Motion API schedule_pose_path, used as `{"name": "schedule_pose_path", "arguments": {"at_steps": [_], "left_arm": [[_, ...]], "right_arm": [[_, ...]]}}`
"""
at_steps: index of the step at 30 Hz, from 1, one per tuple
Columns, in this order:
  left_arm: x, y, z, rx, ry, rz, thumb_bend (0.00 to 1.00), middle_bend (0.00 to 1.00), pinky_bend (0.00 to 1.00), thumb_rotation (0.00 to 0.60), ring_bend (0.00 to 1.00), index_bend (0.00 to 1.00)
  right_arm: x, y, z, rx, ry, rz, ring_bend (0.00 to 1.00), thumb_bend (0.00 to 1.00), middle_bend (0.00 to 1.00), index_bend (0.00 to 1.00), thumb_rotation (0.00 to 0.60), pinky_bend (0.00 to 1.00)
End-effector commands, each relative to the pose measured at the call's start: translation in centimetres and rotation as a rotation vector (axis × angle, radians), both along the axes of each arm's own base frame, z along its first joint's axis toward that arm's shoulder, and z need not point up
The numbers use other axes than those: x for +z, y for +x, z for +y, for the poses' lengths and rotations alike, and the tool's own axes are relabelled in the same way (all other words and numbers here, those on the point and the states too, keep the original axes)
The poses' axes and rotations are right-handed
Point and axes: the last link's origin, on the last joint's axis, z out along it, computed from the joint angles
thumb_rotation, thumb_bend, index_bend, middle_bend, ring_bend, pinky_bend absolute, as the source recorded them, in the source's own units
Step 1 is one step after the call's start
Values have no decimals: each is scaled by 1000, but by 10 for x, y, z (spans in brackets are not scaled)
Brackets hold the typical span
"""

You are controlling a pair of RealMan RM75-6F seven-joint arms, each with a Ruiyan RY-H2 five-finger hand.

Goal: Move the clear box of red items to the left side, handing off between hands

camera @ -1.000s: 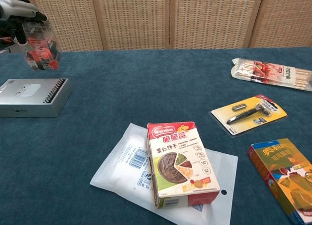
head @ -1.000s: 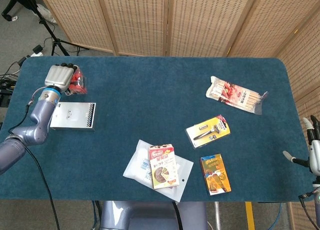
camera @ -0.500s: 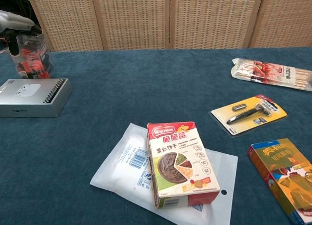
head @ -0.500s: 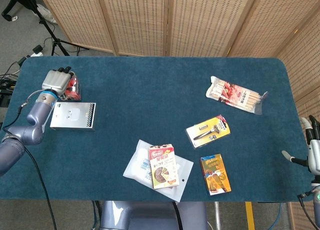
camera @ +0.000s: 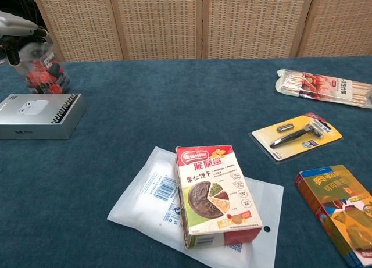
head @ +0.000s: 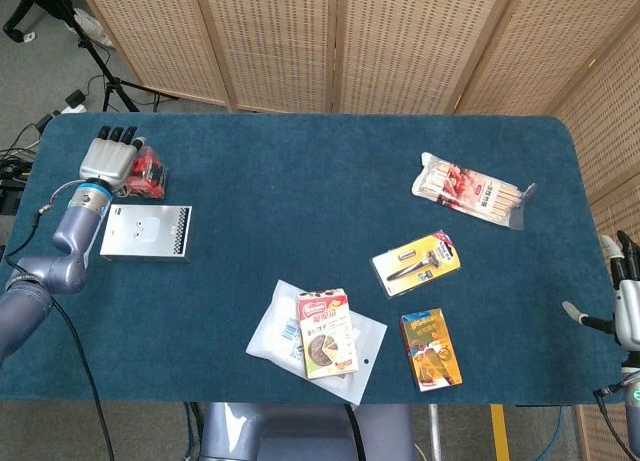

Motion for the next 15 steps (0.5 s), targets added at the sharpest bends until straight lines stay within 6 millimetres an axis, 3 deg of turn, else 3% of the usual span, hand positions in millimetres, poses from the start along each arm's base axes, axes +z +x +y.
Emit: {"name": "schedule_pose_path", "arguments": {"at_steps": [1,9,15], "left_arm": [[-1,-1,0,7,-1,1,214,0,0,600,0,24],[3,2,0,-10,27,-23,182,0,0,600,0,0],[20,27,-3,-45,71,-222,183,0,0,600,0,0]], "right_arm": [[0,0,0,2,0,0,0,4,0,0,600,0],[0,1,0,8,-3,-3,0,12,0,0,600,0],[-1,2,0,12,0,-1,0,22,0,0,600,0]]}}
